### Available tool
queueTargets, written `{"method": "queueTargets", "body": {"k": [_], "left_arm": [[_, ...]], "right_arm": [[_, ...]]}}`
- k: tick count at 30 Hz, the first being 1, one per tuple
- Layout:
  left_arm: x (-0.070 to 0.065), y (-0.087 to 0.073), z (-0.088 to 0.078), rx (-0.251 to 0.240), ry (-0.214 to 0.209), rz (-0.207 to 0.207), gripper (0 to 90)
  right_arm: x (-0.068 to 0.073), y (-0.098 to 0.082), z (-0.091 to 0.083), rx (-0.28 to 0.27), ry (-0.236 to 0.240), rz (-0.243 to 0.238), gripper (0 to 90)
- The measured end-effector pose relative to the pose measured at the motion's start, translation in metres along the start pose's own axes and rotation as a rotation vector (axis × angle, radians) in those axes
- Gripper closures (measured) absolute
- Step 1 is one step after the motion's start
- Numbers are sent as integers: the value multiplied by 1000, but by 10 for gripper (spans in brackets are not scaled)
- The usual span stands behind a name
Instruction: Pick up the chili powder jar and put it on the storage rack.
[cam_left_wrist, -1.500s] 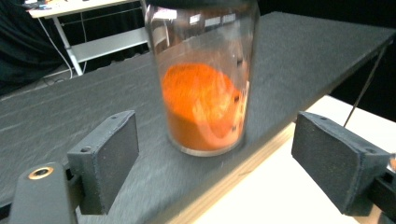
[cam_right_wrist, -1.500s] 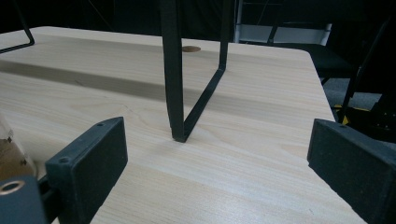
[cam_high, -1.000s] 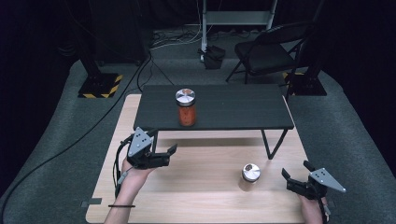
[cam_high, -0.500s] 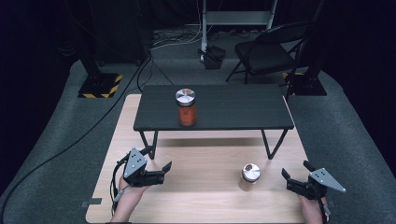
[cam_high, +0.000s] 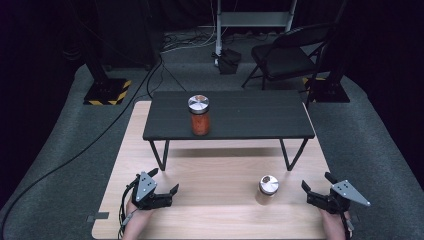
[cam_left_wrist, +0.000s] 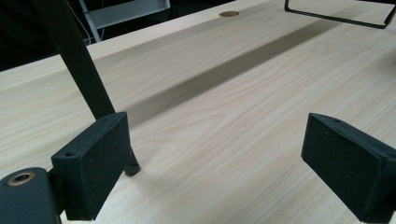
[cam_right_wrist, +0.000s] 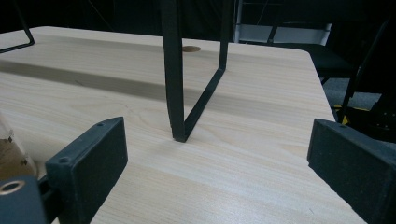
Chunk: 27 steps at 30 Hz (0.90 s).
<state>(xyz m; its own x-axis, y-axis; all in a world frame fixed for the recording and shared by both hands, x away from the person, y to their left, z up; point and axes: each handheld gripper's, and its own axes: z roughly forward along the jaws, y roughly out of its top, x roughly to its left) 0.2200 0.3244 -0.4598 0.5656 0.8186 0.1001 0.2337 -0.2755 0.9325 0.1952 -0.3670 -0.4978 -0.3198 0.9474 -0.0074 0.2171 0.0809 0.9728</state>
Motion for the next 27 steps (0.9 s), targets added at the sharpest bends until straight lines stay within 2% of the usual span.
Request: {"method": "queueTargets", "body": {"k": [2,6,10,12,18,21,27], "left_arm": [[-2,-3,0,4,7,9,83],[-5,-9,1,3,11,-5,85],[-6,-14,1,13,26,0,87],[-5,-16,2,11,26,-14,87],[-3,-17,4,25,26,-17,88],[-3,-18,5,23,17,-37,88],[-4,-17,8,41,15,-29,88]], "right_arm": [[0,0,0,0,0,0,41],[0,1,0,3,1,-2,41],[0,1,0,4,2,-2,41],[0,1,0,5,1,-3,41],[0,1,0,6,1,-6,41],[0,1,1,7,2,-5,41],[0,1,1,7,1,-8,41]]}}
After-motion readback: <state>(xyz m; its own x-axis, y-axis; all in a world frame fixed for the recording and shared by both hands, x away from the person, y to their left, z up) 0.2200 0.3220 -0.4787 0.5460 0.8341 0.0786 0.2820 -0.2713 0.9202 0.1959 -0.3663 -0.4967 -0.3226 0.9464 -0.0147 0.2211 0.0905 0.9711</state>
